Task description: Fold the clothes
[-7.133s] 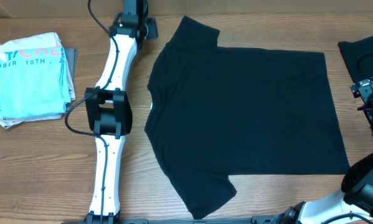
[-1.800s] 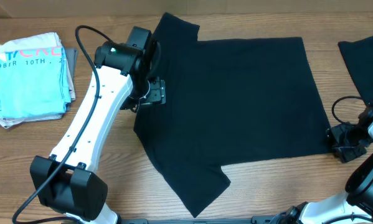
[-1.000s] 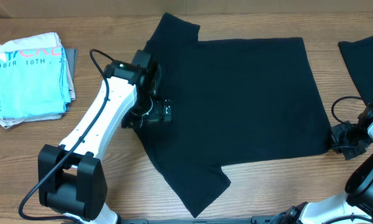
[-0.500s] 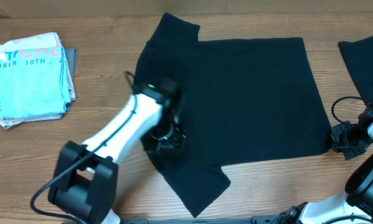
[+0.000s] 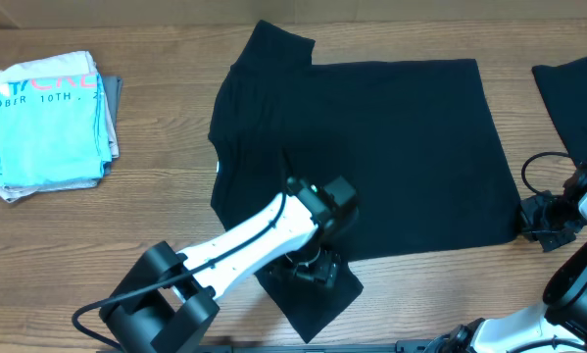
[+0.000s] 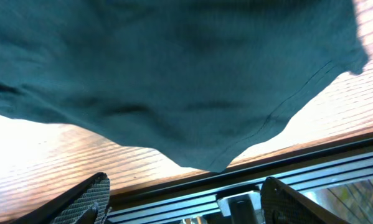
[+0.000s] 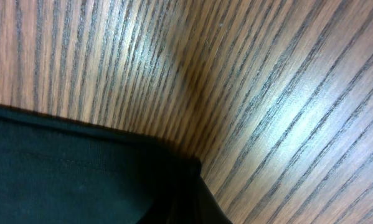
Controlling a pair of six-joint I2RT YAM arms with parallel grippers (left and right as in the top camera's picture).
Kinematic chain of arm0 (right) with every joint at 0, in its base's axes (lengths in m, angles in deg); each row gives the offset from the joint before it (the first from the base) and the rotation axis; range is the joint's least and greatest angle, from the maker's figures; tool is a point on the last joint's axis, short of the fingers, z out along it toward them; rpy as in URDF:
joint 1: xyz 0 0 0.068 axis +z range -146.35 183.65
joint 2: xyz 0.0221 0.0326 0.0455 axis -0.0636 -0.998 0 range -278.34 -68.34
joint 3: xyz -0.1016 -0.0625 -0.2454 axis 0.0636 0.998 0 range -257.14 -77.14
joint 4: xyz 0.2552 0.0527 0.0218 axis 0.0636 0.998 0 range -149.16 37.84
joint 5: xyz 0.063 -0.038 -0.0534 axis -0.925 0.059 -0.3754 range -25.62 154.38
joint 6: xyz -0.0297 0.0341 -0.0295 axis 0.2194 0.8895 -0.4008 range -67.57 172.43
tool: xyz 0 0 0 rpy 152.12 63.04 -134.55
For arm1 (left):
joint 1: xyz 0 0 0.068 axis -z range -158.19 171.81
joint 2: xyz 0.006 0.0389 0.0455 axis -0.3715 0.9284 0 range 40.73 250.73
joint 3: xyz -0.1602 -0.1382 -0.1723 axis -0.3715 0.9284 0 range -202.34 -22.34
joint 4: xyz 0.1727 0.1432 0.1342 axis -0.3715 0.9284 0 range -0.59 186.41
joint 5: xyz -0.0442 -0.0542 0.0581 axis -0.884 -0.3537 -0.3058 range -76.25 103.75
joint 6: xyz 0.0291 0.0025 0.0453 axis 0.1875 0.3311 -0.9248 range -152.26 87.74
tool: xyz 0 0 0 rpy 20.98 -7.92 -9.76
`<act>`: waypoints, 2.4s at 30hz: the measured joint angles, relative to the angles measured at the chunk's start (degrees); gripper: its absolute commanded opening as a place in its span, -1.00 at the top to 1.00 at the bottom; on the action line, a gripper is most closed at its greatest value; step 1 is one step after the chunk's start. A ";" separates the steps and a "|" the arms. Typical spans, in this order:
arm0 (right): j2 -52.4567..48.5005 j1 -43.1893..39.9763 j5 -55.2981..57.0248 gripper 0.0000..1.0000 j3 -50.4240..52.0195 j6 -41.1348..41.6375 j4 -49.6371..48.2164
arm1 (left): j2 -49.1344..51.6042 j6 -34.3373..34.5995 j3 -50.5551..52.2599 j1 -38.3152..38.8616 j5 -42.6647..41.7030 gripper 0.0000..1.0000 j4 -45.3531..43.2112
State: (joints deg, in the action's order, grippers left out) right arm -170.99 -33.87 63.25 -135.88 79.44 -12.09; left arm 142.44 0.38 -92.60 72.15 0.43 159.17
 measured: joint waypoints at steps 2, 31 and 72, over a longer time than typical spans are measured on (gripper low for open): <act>0.00 0.00 -0.02 0.85 0.00 -0.02 0.02 | 0.00 1.40 2.12 0.72 -0.70 -0.59 -1.68; 0.00 0.00 -0.61 0.76 0.04 0.00 0.02 | -14.58 15.45 24.61 2.82 -1.01 -0.59 -18.75; 0.00 0.00 -1.20 0.71 0.04 -0.02 -0.09 | -14.32 7.58 24.90 1.25 3.93 -0.47 -22.45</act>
State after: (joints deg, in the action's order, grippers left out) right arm -170.99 -33.87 62.05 -135.83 79.41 -12.18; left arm 128.13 7.96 -67.70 73.40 4.37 136.72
